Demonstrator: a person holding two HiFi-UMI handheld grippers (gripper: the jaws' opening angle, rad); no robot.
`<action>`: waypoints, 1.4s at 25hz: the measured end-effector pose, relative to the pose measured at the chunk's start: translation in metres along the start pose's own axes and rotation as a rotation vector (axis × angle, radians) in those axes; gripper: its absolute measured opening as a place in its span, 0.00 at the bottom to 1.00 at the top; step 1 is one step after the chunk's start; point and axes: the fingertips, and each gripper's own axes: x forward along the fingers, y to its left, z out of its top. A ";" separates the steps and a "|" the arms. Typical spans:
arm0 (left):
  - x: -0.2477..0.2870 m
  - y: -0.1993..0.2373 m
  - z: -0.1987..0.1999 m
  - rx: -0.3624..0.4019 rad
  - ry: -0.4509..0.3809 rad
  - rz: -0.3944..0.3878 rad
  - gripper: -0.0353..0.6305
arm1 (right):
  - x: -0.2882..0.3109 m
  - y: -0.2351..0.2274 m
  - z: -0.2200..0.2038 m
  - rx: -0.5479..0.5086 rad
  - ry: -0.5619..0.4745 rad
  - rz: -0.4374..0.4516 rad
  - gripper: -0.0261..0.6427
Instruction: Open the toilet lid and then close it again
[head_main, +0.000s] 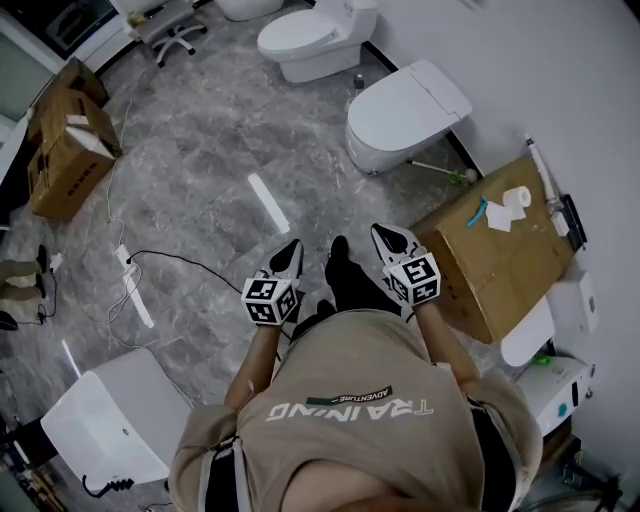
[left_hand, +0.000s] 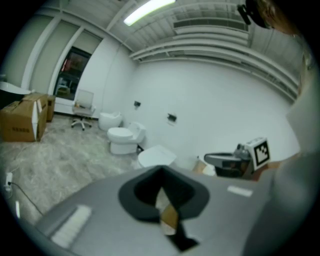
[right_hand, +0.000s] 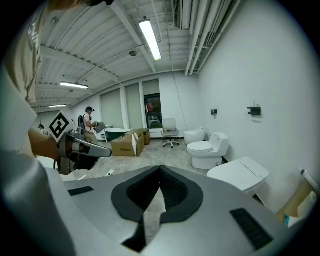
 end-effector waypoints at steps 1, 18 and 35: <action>0.005 0.006 0.005 -0.010 -0.002 0.009 0.06 | 0.011 -0.004 0.004 -0.002 -0.001 0.010 0.06; 0.167 0.103 0.158 0.016 0.035 0.006 0.06 | 0.208 -0.137 0.093 0.042 -0.034 0.036 0.06; 0.306 0.202 0.259 0.226 0.219 -0.457 0.06 | 0.295 -0.188 0.138 0.256 -0.012 -0.454 0.06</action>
